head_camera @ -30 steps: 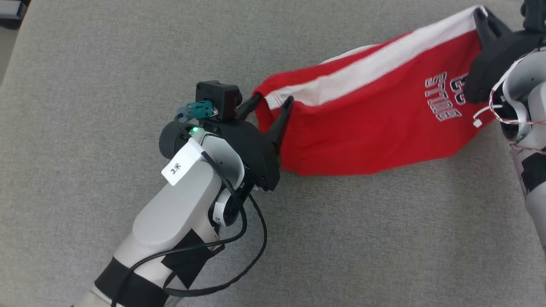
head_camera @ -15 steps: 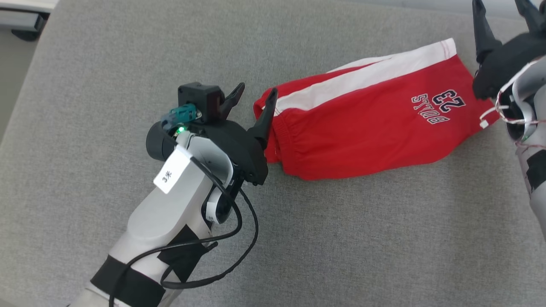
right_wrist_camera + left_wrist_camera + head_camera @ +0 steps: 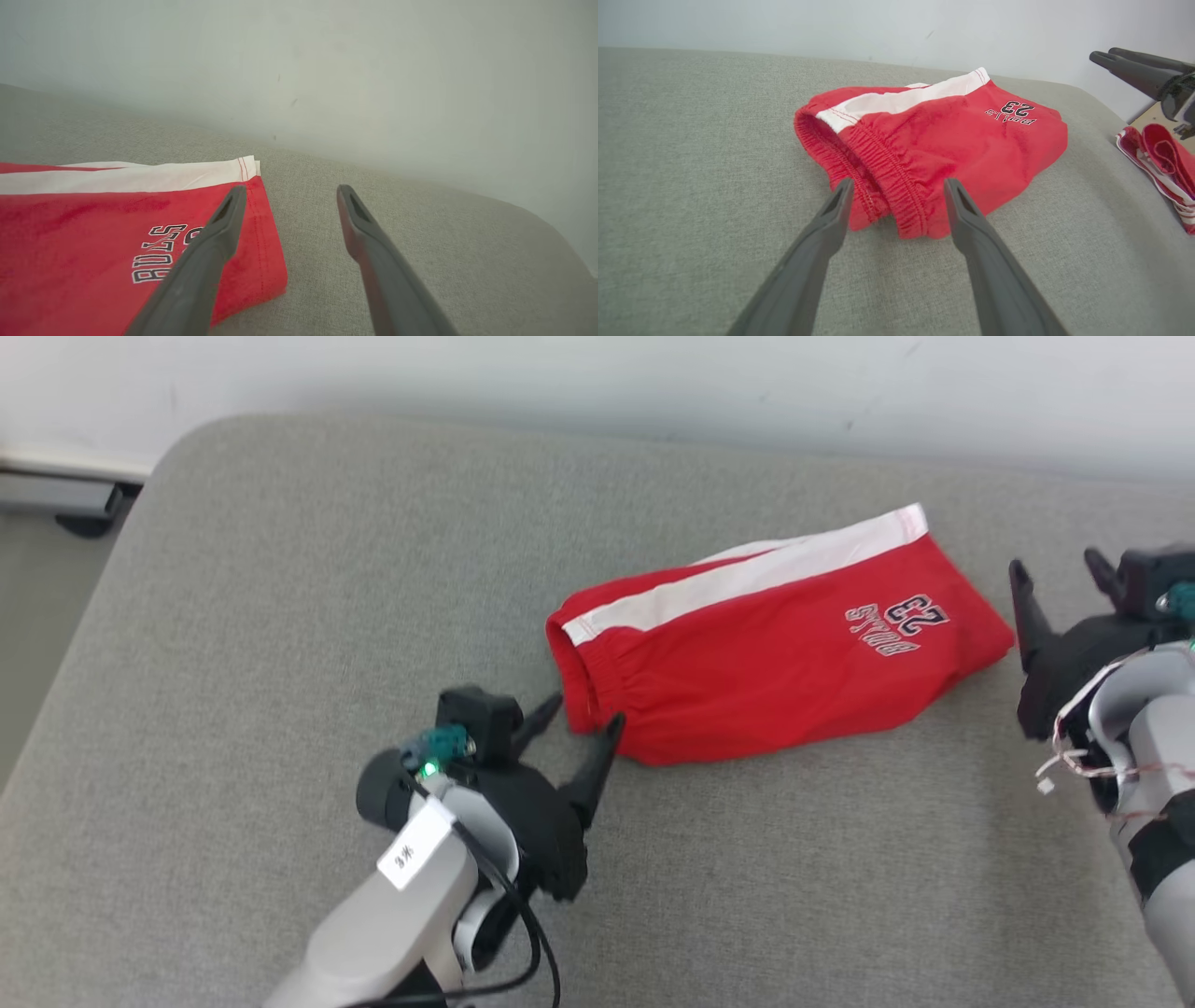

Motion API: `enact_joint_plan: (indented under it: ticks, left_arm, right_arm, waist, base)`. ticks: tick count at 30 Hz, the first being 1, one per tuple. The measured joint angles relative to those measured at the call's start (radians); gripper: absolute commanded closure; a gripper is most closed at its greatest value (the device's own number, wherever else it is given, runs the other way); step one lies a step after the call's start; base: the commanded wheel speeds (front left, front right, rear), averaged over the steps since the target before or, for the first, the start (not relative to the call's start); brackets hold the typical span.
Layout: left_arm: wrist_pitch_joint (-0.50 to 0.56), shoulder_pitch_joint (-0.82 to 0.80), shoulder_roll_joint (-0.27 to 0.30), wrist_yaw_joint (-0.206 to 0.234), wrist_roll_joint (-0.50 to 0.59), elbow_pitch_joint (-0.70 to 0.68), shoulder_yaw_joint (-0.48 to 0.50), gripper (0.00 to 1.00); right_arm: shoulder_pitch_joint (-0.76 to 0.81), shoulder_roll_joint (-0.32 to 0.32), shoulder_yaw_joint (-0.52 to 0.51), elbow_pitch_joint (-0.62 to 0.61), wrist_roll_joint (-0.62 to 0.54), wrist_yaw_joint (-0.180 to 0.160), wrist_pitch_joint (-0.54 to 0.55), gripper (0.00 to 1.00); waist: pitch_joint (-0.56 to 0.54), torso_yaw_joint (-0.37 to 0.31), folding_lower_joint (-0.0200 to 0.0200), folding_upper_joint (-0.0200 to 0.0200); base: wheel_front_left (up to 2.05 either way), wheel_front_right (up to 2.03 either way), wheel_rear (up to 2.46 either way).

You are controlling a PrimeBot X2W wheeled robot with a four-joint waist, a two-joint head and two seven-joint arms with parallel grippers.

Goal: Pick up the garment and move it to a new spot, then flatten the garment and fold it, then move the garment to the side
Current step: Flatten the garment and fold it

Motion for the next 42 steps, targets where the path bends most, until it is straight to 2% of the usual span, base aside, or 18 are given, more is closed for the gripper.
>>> enact_joint_plan:
  ticks: [6, 12, 27, 30, 36, 37, 40, 42]
  left_arm:
    - [0.010, 0.026, -0.001, -0.017, 0.006, 0.003, -0.031, 0.00]
    - [0.021, 0.021, -0.004, -0.016, 0.006, 0.019, -0.035, 0.00]
    - [0.037, -0.024, -0.012, -0.012, 0.006, 0.036, -0.048, 0.00]
    - [0.037, -0.029, -0.015, -0.016, 0.006, 0.040, -0.053, 0.00]
    - [0.035, -0.030, -0.016, -0.017, 0.005, 0.055, -0.055, 0.00]
    - [0.035, -0.032, -0.016, -0.017, 0.005, 0.056, -0.055, 0.00]
    - [0.030, -0.043, -0.017, -0.017, 0.004, 0.060, -0.056, 0.00]
    - [0.028, -0.044, -0.017, -0.017, 0.002, 0.062, -0.057, 0.00]
  right_arm:
    - [0.047, 0.030, 0.004, 0.006, 0.002, 0.000, 0.017, 0.00]
    - [0.058, 0.030, -0.014, 0.022, 0.025, -0.005, 0.030, 0.00]
    - [0.007, 0.034, -0.047, 0.056, 0.064, -0.015, 0.071, 0.00]
    - [0.005, 0.036, -0.047, 0.070, 0.064, -0.032, 0.089, 0.00]
    - [-0.031, 0.044, -0.044, 0.092, 0.064, -0.041, 0.109, 0.00]
    - [-0.031, 0.045, -0.044, 0.097, 0.064, -0.041, 0.116, 0.11]
    - [-0.031, 0.045, -0.047, 0.120, 0.064, -0.054, 0.134, 0.19]
    - [-0.033, 0.049, -0.049, 0.124, 0.067, -0.058, 0.142, 0.30]
  waist:
    - [-0.032, -0.032, 0.0000, -0.0002]
    - [-0.013, -0.045, 0.0001, -0.0001]
    - [0.078, -0.016, 0.0003, 0.0001]
    - [0.094, -0.004, 0.0003, 0.0001]
    - [0.113, 0.015, 0.0003, 0.0001]
    - [0.114, 0.016, 0.0003, 0.0001]
    - [0.117, 0.019, 0.0003, 0.0001]
    - [0.118, 0.020, 0.0003, 0.0001]
  base:
    - [0.00, 0.00, 0.00]
    - [0.00, 0.00, 0.00]
    - [0.00, 0.00, 0.00]
    - [0.00, 0.00, 0.00]
    - [0.00, 0.00, 0.00]
    - [0.00, 0.00, 0.00]
    - [0.00, 0.00, 0.00]
    - [0.00, 0.00, 0.00]
